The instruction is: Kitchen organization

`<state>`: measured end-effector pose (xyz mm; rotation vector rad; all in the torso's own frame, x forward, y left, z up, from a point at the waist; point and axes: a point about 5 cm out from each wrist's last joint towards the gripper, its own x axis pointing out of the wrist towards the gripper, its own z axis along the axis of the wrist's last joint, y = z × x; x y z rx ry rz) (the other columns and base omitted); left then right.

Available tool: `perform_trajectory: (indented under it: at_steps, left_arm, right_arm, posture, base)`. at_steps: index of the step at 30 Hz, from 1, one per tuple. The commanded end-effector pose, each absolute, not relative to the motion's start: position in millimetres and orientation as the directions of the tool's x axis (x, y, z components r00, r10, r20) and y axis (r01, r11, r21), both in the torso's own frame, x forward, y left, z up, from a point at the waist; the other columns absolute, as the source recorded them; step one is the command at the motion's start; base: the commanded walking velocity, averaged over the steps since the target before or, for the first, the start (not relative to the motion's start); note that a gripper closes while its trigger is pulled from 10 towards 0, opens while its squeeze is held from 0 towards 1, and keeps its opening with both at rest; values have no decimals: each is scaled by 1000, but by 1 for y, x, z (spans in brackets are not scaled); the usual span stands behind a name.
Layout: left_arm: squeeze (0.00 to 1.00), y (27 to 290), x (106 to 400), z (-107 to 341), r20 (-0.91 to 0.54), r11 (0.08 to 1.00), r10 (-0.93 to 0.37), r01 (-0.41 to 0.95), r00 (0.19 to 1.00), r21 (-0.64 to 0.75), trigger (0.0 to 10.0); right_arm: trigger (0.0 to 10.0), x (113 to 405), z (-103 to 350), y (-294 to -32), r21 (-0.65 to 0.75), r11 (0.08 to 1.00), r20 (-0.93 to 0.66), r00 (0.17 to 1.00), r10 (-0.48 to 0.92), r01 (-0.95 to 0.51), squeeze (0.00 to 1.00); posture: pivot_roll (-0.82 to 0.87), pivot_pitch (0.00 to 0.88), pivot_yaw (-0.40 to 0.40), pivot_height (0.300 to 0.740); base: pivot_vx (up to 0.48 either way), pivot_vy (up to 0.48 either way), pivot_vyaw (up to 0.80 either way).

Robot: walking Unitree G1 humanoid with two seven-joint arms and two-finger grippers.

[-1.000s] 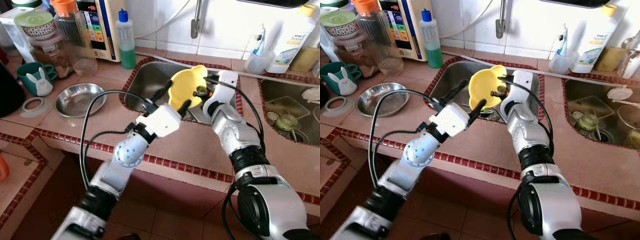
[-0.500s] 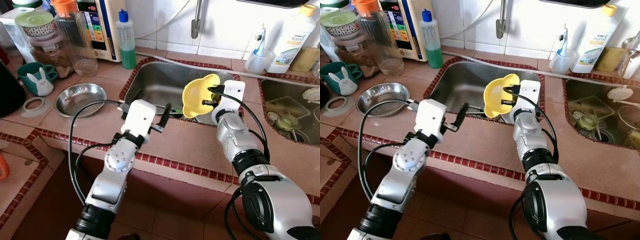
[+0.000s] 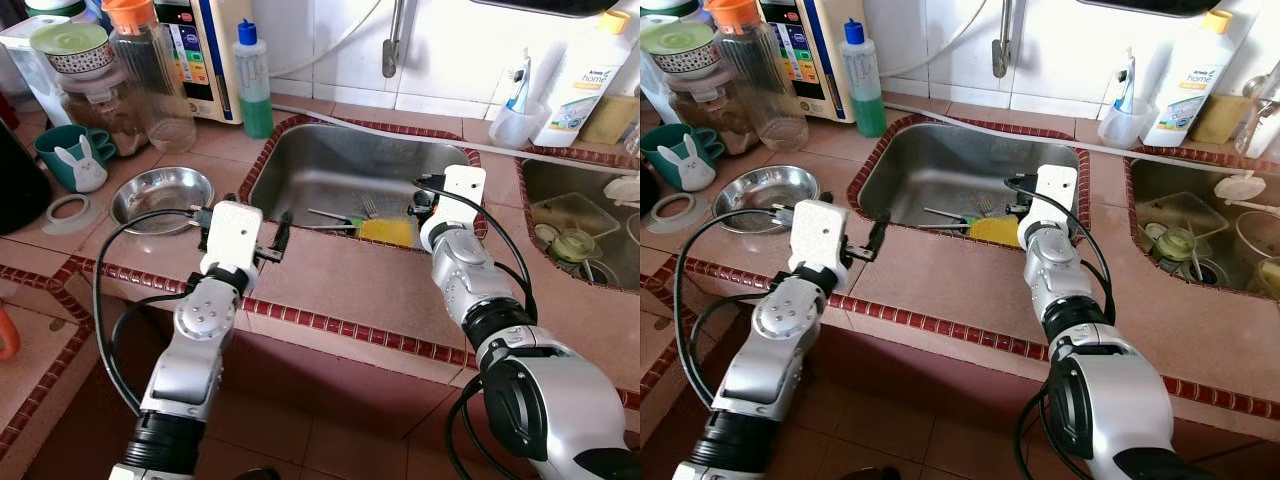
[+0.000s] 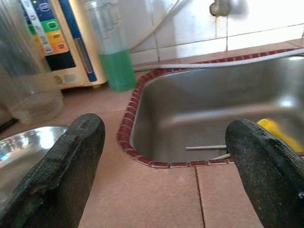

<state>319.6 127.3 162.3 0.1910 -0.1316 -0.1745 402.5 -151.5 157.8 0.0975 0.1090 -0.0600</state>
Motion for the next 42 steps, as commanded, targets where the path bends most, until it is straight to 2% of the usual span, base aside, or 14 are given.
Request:
perform_trajectory:
  at_steps: [1,4,10,17,21,22,23,24,25,26,27,31,33,42]
  left_arm:
    - [1000,129,321,164,108,970,-172,149,979,194,10000]
    - [1000,129,322,164,106,970,-168,146,980,194,10000]
    - [1000,156,335,157,20,979,-5,1,1000,203,10000]
    - [1000,184,354,157,-47,962,117,-101,992,254,10000]
    - [1000,193,368,157,-99,953,116,-82,988,292,10000]
    - [1000,194,370,156,-118,952,110,-70,987,299,10000]
    - [1000,194,371,155,-130,951,106,-63,986,302,10000]
    - [984,194,372,154,-142,950,103,-55,985,308,10000]
    - [984,194,373,153,-158,952,96,-45,983,302,10000]
    - [816,194,375,152,-175,954,77,-22,981,298,10000]
    - [0,193,378,148,-217,949,51,20,975,314,10000]
    - [0,195,382,147,-246,954,41,35,968,297,10000]
    - [0,198,385,140,-336,949,13,94,942,300,10000]
    - [0,200,388,138,-400,939,-40,172,916,299,10000]
  right_arm:
    - [10000,404,160,-151,103,992,-116,992,-56,68,1000]
    - [10000,404,161,-151,105,992,-116,992,-54,66,1000]
    - [10000,406,165,-144,169,986,-109,994,4,15,1000]
    - [10000,400,165,-114,240,936,-80,956,282,-256,1000]
    - [10000,382,158,-103,256,871,-90,887,453,-419,1000]
    - [10000,377,159,-103,258,858,-85,874,478,-444,745]
    - [10000,374,159,-102,259,850,-81,866,493,-460,745]
    - [10000,372,160,-102,262,843,-78,860,504,-470,0]
    - [10000,367,162,-101,263,831,-78,847,525,-491,0]
    - [10000,362,164,-101,260,817,-78,832,549,-515,0]
    - [10000,353,168,-100,245,793,-76,804,590,-558,0]
    - [10000,343,171,-99,233,763,-88,768,635,-604,0]
    - [10000,331,174,-97,211,744,-107,741,662,-634,0]
    - [10000,321,175,-100,209,749,-140,739,659,-628,0]
  posture:
    - [82,87,38,740]
    - [81,87,36,740]
    - [77,92,32,740]
    - [58,102,33,740]
    - [45,106,35,740]
    - [41,108,35,740]
    - [41,108,35,740]
    - [37,109,36,740]
    - [36,110,37,740]
    - [32,112,38,740]
    - [29,112,38,740]
    - [26,113,38,740]
    - [15,112,41,740]
    - [13,115,44,740]
  base:
    - [0,0,0]
    - [0,0,0]
    - [0,0,0]
    - [0,0,0]
    - [0,0,0]
    - [0,0,0]
    - [0,0,0]
    - [0,0,0]
    - [0,0,0]
    - [0,0,0]
    - [0,0,0]
    - [0,0,0]
    - [0,0,0]
    - [0,0,0]
